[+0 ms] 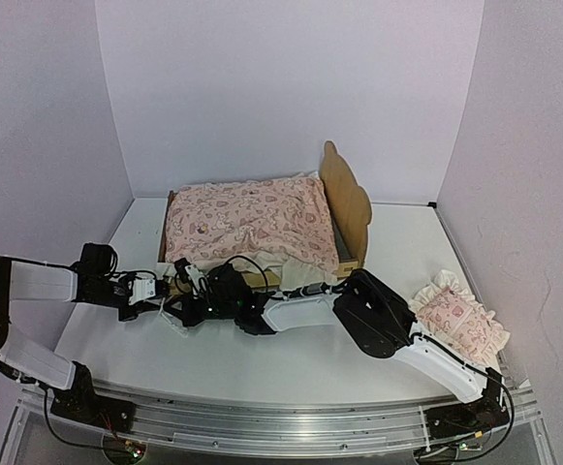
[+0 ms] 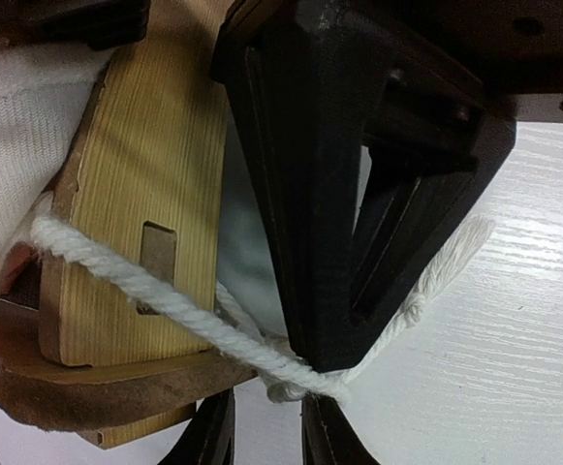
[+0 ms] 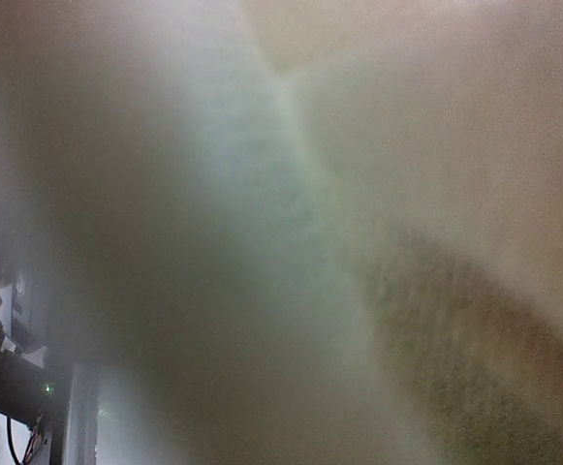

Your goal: Set up the pet bed

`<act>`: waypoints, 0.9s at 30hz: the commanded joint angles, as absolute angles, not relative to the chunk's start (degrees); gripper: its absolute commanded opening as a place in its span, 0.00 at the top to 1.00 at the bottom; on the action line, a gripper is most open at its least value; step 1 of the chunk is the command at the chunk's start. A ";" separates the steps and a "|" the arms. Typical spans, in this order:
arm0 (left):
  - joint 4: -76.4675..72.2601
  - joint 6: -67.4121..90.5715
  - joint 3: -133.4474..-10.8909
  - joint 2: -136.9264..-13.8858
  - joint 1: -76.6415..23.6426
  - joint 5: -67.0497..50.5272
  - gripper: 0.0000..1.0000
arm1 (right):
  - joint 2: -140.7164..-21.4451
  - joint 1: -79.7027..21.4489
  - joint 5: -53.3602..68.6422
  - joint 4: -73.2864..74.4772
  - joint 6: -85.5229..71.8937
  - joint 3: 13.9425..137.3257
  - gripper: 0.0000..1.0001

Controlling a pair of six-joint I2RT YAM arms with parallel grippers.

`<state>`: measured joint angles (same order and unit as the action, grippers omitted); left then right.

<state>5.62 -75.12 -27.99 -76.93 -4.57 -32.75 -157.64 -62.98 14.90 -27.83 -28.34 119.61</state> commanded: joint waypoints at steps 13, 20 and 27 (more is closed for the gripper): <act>8.07 -83.49 -29.19 -77.80 -4.80 -43.86 0.83 | -159.89 -62.57 13.99 -30.12 -27.85 124.29 1.00; 9.12 -84.43 -29.11 -77.99 -4.84 -44.47 0.92 | -160.22 -62.26 13.79 -30.57 -28.46 124.72 1.00; 9.58 -79.16 -29.86 -77.20 -4.75 -42.10 1.00 | -157.29 -62.20 14.00 -30.67 -26.48 121.07 1.00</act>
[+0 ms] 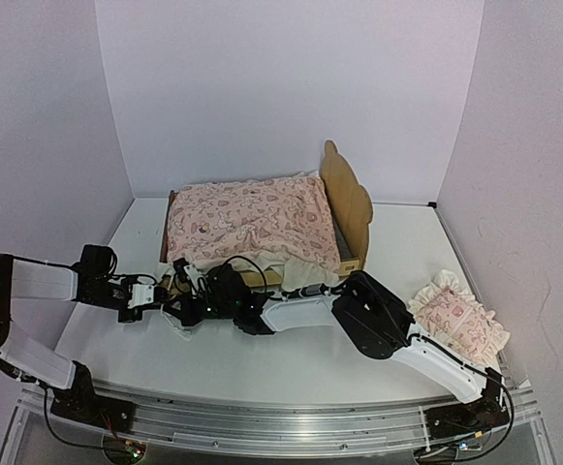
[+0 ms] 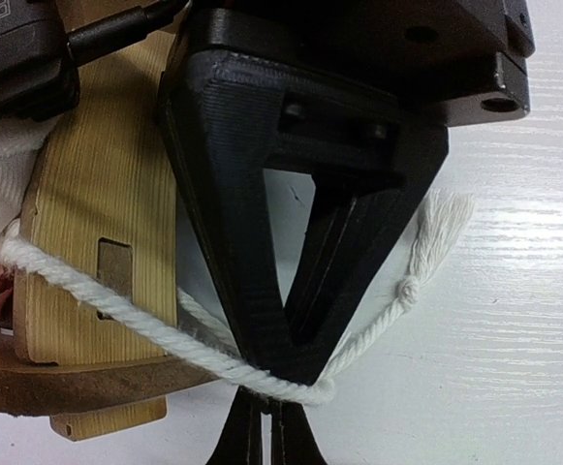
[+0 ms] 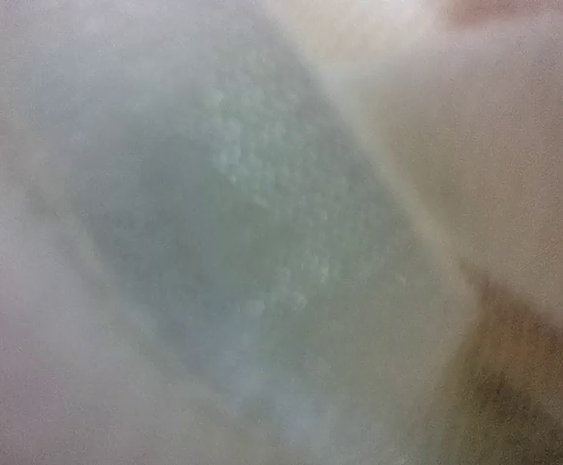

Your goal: Set up the pet bed

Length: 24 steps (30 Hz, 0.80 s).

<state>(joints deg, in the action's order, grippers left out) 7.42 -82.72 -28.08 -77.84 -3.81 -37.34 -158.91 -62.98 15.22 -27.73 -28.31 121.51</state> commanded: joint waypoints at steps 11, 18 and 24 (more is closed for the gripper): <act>9.35 -69.38 -30.16 -75.00 -4.81 -37.36 1.00 | -148.98 -62.44 13.63 -30.71 -20.50 109.25 0.79; 10.10 -62.68 -32.10 -74.49 -4.79 -34.59 1.00 | -145.00 -65.36 9.32 -26.75 -10.09 101.68 0.52; 10.88 -60.11 -32.18 -73.55 -4.82 -35.42 1.00 | -147.11 -68.68 1.58 -16.77 2.53 102.83 0.45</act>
<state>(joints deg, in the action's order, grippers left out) 9.65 -63.60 -30.24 -75.47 -4.62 -35.16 -148.09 -65.57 8.34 -25.86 -8.96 102.04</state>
